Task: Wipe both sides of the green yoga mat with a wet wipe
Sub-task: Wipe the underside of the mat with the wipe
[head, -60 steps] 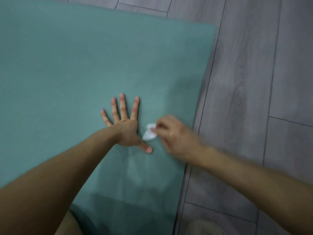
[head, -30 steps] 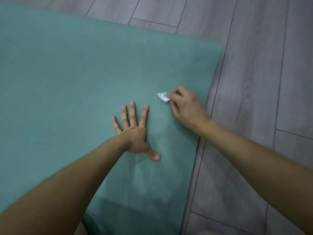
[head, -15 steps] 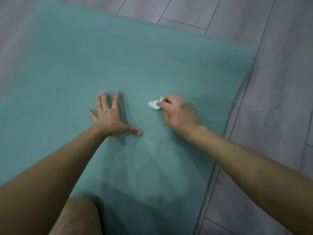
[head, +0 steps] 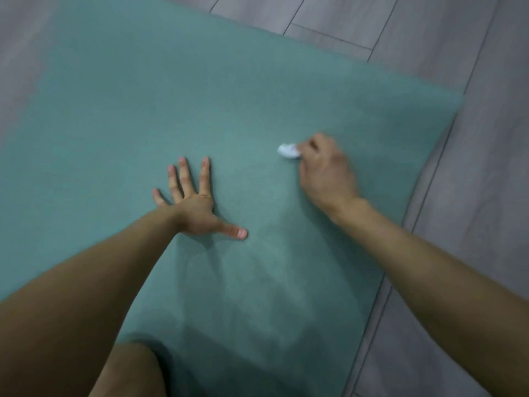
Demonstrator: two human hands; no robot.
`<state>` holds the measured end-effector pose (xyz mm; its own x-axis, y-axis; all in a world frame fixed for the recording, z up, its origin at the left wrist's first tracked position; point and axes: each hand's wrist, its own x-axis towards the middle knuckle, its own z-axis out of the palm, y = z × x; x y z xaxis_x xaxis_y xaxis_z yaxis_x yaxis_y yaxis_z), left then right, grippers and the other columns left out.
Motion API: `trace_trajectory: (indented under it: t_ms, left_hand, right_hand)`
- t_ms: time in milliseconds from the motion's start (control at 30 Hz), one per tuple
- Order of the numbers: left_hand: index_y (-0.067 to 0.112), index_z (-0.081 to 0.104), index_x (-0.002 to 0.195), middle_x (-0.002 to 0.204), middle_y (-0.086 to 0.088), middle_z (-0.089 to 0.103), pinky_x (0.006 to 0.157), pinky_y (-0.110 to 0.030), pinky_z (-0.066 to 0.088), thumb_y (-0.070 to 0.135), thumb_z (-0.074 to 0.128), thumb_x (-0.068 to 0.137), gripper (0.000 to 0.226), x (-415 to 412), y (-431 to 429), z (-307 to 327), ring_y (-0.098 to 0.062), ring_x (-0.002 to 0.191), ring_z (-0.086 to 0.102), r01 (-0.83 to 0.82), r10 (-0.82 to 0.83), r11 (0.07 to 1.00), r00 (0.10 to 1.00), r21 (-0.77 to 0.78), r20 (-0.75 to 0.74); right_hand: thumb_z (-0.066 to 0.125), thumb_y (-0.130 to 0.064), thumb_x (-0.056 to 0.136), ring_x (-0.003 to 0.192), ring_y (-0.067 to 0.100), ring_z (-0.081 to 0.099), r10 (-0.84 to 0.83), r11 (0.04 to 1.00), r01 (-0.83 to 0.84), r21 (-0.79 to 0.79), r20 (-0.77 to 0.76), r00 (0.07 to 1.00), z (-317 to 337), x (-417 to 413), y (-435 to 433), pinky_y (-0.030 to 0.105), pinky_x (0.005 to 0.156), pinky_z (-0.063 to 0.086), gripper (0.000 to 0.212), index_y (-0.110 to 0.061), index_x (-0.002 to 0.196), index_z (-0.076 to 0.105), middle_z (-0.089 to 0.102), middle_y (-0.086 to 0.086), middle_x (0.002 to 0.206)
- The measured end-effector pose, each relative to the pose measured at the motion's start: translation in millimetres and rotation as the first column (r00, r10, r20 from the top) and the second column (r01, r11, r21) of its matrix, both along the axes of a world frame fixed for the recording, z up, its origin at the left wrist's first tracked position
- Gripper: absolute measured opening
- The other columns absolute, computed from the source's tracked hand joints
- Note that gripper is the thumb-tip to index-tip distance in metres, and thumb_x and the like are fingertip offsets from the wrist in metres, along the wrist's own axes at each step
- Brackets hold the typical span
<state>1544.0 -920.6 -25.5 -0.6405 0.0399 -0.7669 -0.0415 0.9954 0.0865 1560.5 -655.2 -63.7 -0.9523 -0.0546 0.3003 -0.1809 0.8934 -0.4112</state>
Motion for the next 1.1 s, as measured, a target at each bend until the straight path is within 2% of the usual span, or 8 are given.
trace_trajectory:
  t_ms: [167, 300, 400, 467, 533, 633, 900, 1100]
  left_hand:
    - [0.047, -0.054, 0.138, 0.149, -0.006, -0.062, 0.118, -0.075, -0.014, 0.104, 0.07, 0.018, 0.182, 0, 1, 1, -0.033, 0.143, -0.052, 0.004, -0.004, 1.0, 1.0, -0.018, 0.004]
    - [0.048, -0.052, 0.139, 0.15, -0.006, -0.061, 0.117, -0.075, -0.015, 0.104, 0.07, 0.017, 0.182, 0, 0, 0, -0.032, 0.143, -0.051, -0.001, 0.001, 1.0, 1.0, -0.002, 0.002]
    - [0.048, -0.053, 0.139, 0.149, -0.006, -0.062, 0.117, -0.076, -0.015, 0.104, 0.07, 0.016, 0.182, 0, -1, -1, -0.032, 0.142, -0.052, 0.005, -0.005, 1.0, 1.0, 0.003, 0.009]
    - [0.047, -0.053, 0.139, 0.149, -0.006, -0.062, 0.117, -0.076, -0.015, 0.105, 0.069, 0.017, 0.182, -1, -1, 0, -0.033, 0.141, -0.053, 0.002, -0.002, 1.0, 1.0, 0.007, 0.013]
    - [0.047, -0.052, 0.14, 0.149, -0.007, -0.062, 0.117, -0.075, -0.015, 0.104, 0.07, 0.018, 0.181, 1, -1, 0, -0.033, 0.141, -0.053, 0.002, -0.002, 1.0, 1.0, 0.012, 0.01]
    - [0.047, -0.051, 0.14, 0.149, -0.007, -0.062, 0.117, -0.074, -0.016, 0.103, 0.071, 0.019, 0.181, 1, -1, 1, -0.033, 0.142, -0.052, 0.003, -0.003, 1.0, 1.0, 0.01, 0.008]
    - [0.048, -0.051, 0.141, 0.149, -0.007, -0.062, 0.117, -0.075, -0.017, 0.103, 0.072, 0.022, 0.18, 1, -1, 1, -0.033, 0.141, -0.053, 0.0, 0.0, 1.0, 1.0, 0.018, 0.013]
    - [0.047, -0.051, 0.14, 0.148, -0.008, -0.062, 0.116, -0.075, -0.017, 0.103, 0.072, 0.021, 0.18, 1, -1, 1, -0.033, 0.14, -0.054, 0.003, -0.003, 1.0, 1.0, 0.015, 0.016]
  right_hand:
    - [0.056, -0.01, 0.098, 0.088, 0.03, 0.056, 0.506, 0.858, -0.505, 0.09, 0.021, 0.863, 11, 35, -51, 0.043, 0.064, 0.047, 0.015, -0.007, 0.099, 0.071, 0.057, 0.012, 0.096]
    - [0.054, -0.036, 0.094, 0.086, 0.033, 0.057, 0.0, 0.989, 0.002, 0.15, -0.016, 1.0, 11, -43, 61, 0.044, 0.069, 0.048, 0.031, -0.009, 0.095, 0.069, 0.059, 0.011, 0.094]
    - [0.051, -0.026, 0.094, 0.087, 0.038, 0.059, -0.281, 0.956, 0.284, 0.078, -0.054, 0.958, 31, -60, 98, 0.045, 0.071, 0.05, 0.03, -0.006, 0.104, 0.072, 0.059, 0.017, 0.102]
    - [0.051, -0.019, 0.094, 0.082, 0.038, 0.06, -0.223, 0.973, 0.227, 0.052, -0.064, 0.973, 35, -46, 60, 0.047, 0.07, 0.051, 0.026, -0.005, 0.101, 0.072, 0.058, 0.019, 0.1]
    - [0.054, -0.012, 0.094, 0.086, 0.037, 0.06, 0.048, 0.998, -0.048, 0.042, 0.008, 0.999, 20, -19, 12, 0.049, 0.07, 0.053, 0.02, -0.005, 0.101, 0.072, 0.059, 0.017, 0.099]
    - [0.053, -0.012, 0.101, 0.103, 0.037, 0.061, 0.297, 0.954, -0.299, 0.036, 0.051, 0.953, 11, 18, -23, 0.051, 0.089, 0.053, 0.022, -0.002, 0.107, 0.072, 0.063, 0.014, 0.106]
    - [0.064, -0.025, 0.099, 0.101, 0.031, 0.054, -0.09, 0.996, 0.09, 0.014, 0.03, 0.995, 24, -10, 9, 0.044, 0.077, 0.051, 0.018, -0.009, 0.102, 0.072, 0.055, 0.011, 0.104]
    - [0.06, -0.026, 0.103, 0.098, 0.031, 0.05, -0.191, 0.98, 0.189, 0.063, 0.028, 0.981, 7, -5, 1, 0.043, 0.078, 0.049, 0.02, -0.012, 0.1, 0.074, 0.054, 0.011, 0.103]
